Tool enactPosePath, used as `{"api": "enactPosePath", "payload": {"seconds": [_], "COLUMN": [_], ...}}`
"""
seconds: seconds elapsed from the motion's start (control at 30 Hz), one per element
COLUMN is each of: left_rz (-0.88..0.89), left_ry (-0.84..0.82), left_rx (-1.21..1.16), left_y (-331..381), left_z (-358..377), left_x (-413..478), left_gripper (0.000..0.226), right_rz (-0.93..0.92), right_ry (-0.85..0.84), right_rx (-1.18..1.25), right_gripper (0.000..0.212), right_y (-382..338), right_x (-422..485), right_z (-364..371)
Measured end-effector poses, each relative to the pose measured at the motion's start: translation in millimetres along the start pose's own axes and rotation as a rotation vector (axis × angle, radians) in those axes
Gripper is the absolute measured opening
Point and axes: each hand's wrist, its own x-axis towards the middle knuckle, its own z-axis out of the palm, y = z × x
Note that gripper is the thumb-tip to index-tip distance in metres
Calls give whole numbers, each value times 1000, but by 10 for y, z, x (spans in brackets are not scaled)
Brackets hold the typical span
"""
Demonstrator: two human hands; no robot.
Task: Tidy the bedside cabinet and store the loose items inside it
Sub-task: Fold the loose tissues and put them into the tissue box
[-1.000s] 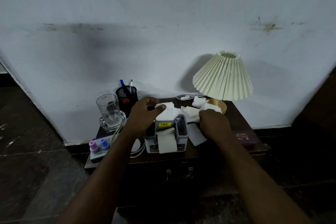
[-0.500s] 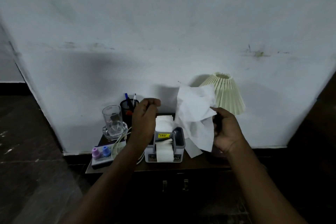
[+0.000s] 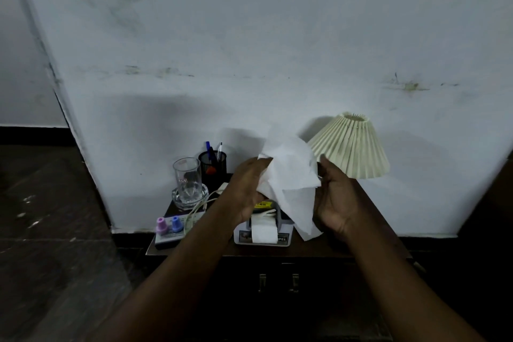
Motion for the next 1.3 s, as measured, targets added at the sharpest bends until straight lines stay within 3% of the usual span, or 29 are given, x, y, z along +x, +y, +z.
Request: {"api": "enactPosePath", "payload": {"seconds": [0.1, 0.23, 0.4, 0.7, 0.87, 1.0, 1.07, 1.1, 1.17, 1.3], "left_rz": [71, 159, 154, 30, -11, 11, 75, 107, 132, 64], "left_ry": [-20, -43, -55, -89, -138, -161, -167, -162, -183, -164], "left_rx": [52, 139, 106, -179, -157, -46, -35, -21, -7, 44], "left_y": [-29, -42, -77, 35, 70, 97, 95, 93, 91, 62], "left_z": [-86, -196, -241, -264, -294, -238, -251, -265, -298, -371], "left_x": [46, 81, 124, -6, -47, -86, -78, -79, -72, -36], "left_gripper": [13, 25, 38, 30, 49, 37, 33, 38, 60, 79], "right_rz": [-77, -229, -383, -328, -338, -175, -89, -49, -33, -171], "right_ry": [-43, -97, 36, -191, -132, -56, -59, -86, -122, -47], "right_rx": [-70, -313, -466, -391, -350, -335, -491, -546, -544, -469], "right_gripper": [49, 20, 2, 44, 28, 22, 49, 57, 53, 44], "right_y": [2, -13, 28, -31, -88, -67, -25, -1, 31, 14], "right_x": [-68, -121, -55, -111, -97, -155, -129, -123, -127, -78], "right_z": [38, 78, 92, 37, 0, 96, 54, 36, 33, 32]}}
